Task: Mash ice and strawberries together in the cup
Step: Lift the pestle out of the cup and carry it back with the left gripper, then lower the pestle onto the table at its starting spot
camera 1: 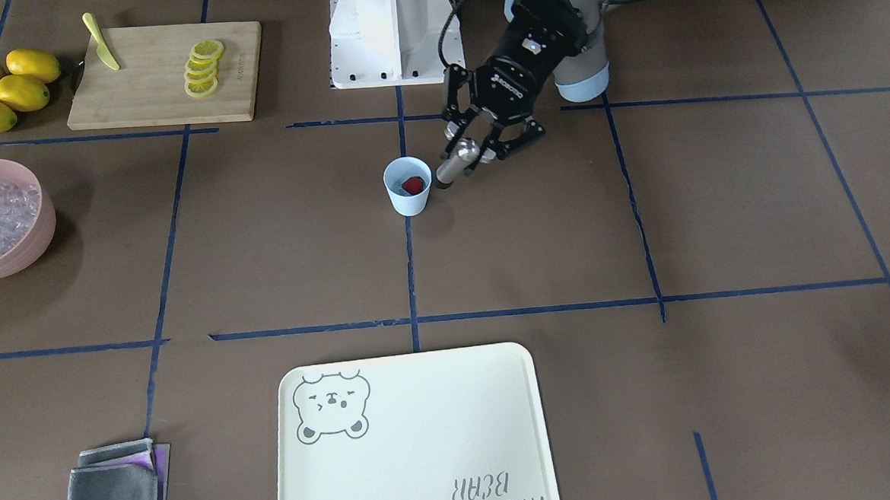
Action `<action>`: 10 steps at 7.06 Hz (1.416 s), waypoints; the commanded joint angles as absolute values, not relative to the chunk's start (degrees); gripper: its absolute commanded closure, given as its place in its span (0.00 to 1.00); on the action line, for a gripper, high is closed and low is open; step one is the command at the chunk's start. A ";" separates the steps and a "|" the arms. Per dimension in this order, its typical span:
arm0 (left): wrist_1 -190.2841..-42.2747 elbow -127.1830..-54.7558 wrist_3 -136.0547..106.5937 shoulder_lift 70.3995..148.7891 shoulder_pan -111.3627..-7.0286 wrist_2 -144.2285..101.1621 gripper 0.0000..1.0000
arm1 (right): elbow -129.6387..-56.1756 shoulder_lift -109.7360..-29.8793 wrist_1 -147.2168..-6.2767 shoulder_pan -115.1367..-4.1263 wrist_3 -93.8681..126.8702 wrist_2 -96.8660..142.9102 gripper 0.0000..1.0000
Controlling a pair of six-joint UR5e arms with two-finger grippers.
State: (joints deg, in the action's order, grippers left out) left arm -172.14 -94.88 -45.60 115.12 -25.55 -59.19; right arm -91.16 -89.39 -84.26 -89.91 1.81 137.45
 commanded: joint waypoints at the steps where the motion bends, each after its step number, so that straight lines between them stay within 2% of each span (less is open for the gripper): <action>1: -168.84 -94.92 -57.78 107.88 -34.32 -71.83 1.00 | -91.58 -89.65 -84.29 -89.91 1.85 137.81 0.01; 3: -166.05 -94.83 -66.32 102.86 -44.25 -88.25 1.00 | -91.05 -90.44 -84.46 -89.91 1.76 139.55 0.01; 7: -151.65 -93.78 -68.03 95.64 -63.15 -124.19 1.00 | -91.67 -89.83 -84.20 -89.91 1.85 140.71 0.01; 10: -143.71 -90.46 -67.41 92.56 -66.36 -133.94 1.00 | -92.11 -89.47 -84.11 -89.91 1.85 140.71 0.01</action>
State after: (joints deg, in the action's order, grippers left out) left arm -145.82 -92.52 -67.57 93.68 -65.80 -131.95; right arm -91.76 -89.62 -84.18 -89.91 1.87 140.76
